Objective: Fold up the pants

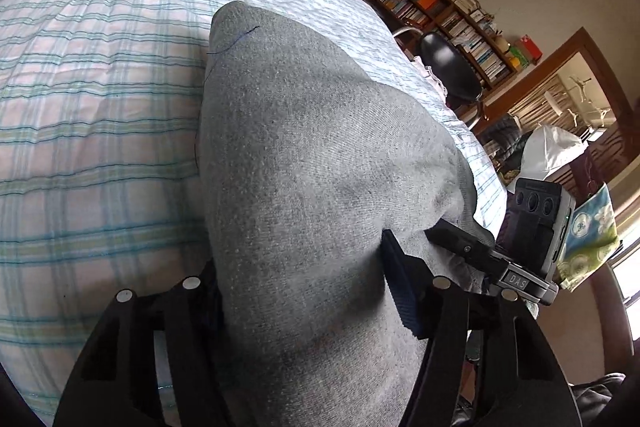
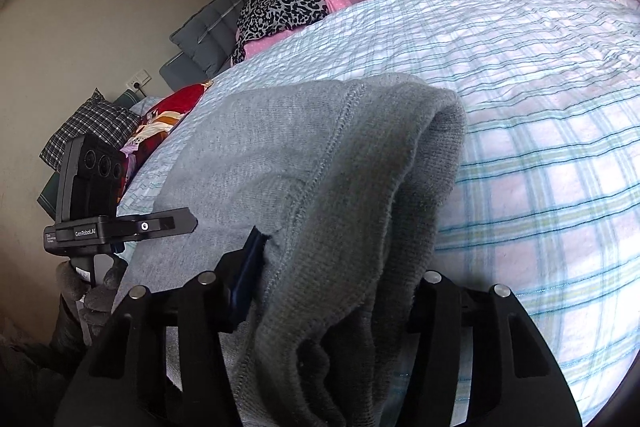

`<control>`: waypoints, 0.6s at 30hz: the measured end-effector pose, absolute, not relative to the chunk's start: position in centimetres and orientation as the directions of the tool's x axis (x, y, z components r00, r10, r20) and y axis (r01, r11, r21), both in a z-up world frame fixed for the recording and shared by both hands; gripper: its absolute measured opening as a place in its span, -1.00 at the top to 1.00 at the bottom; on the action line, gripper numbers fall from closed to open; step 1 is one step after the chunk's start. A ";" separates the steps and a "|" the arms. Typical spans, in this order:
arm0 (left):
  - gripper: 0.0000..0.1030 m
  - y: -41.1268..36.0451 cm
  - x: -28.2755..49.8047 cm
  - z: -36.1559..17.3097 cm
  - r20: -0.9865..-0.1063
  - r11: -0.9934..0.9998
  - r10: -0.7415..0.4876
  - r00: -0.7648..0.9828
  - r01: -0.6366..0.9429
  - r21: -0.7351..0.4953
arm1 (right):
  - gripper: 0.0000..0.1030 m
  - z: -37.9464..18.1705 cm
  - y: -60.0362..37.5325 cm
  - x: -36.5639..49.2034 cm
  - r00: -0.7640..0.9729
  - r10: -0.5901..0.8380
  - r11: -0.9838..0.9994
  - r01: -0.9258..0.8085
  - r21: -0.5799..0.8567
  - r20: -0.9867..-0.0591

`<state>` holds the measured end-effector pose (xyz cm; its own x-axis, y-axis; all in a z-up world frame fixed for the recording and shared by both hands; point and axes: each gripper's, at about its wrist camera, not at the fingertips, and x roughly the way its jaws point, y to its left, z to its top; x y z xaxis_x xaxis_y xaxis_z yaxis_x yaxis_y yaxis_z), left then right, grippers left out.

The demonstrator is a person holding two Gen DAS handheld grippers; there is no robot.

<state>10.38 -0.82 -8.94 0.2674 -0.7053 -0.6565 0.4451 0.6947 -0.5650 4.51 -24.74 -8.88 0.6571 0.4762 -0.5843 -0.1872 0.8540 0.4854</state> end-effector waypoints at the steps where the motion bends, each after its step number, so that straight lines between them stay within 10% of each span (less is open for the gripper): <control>1: -0.04 -0.9 10.2 -8.7 -0.657 0.696 -0.703 0.273 0.453 -0.557 | 0.10 -8.8 -24.8 4.4 0.662 0.478 0.852 -0.190 0.487 -0.578; 7: 0.27 -1.8 9.2 -5.9 -0.641 0.690 -0.701 0.314 0.526 -0.497 | 0.24 -7.2 -24.6 3.5 0.700 0.460 0.863 -0.207 0.460 -0.546; 18: 0.28 -8.3 11.7 -0.9 -0.599 0.635 -0.730 0.328 0.651 -0.417 | 0.26 -1.7 -29.5 3.1 0.832 0.353 0.904 -0.186 0.384 -0.428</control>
<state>11.70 -8.25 -0.95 0.3283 -0.7301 -0.5993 0.6506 0.6348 -0.4169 3.08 -29.52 -1.71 0.8320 0.3527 -0.4281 -0.1857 0.9044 0.3842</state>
